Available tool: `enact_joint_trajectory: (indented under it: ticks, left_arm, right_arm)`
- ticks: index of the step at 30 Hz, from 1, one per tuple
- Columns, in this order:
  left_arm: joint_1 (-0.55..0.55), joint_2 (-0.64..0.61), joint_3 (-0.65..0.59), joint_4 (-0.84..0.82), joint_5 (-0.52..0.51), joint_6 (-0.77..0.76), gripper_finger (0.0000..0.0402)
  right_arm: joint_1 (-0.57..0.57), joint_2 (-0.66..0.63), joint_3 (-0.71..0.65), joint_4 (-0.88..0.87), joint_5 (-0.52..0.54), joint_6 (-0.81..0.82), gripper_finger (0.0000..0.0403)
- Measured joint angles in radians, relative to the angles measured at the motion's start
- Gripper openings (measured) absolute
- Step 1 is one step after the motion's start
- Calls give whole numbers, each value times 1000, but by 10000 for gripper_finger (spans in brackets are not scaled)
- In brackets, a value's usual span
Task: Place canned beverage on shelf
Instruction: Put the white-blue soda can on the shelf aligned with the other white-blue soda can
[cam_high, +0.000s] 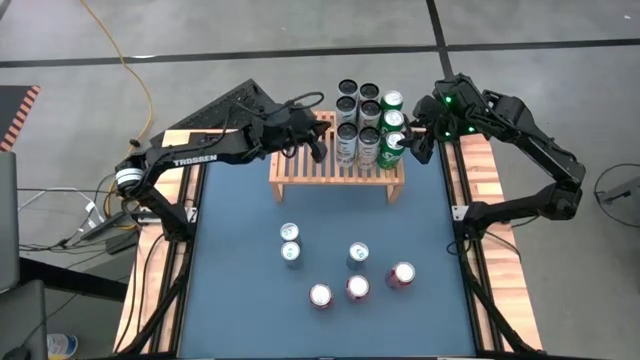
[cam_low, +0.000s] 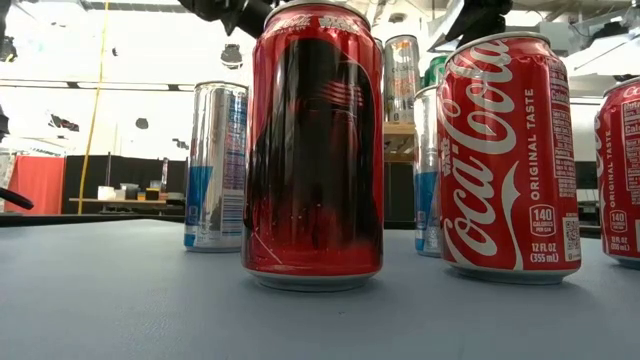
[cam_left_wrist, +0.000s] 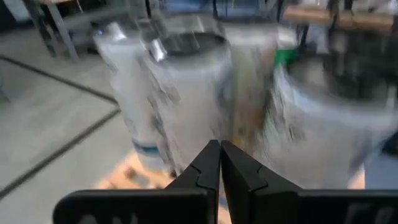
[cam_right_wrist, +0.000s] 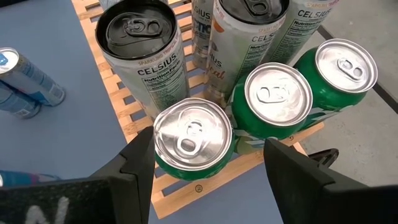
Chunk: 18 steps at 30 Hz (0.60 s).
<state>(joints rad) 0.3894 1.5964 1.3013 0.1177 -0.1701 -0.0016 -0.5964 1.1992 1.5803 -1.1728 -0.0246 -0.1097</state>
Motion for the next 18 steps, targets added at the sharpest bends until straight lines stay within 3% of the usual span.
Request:
enact_joint_trajectory:
  ticks: [18]
  left_arm:
    - [-28,11,-3,-19,5,-29,0]
  right_arm:
    - [0,0,0,-1,0,4,240]
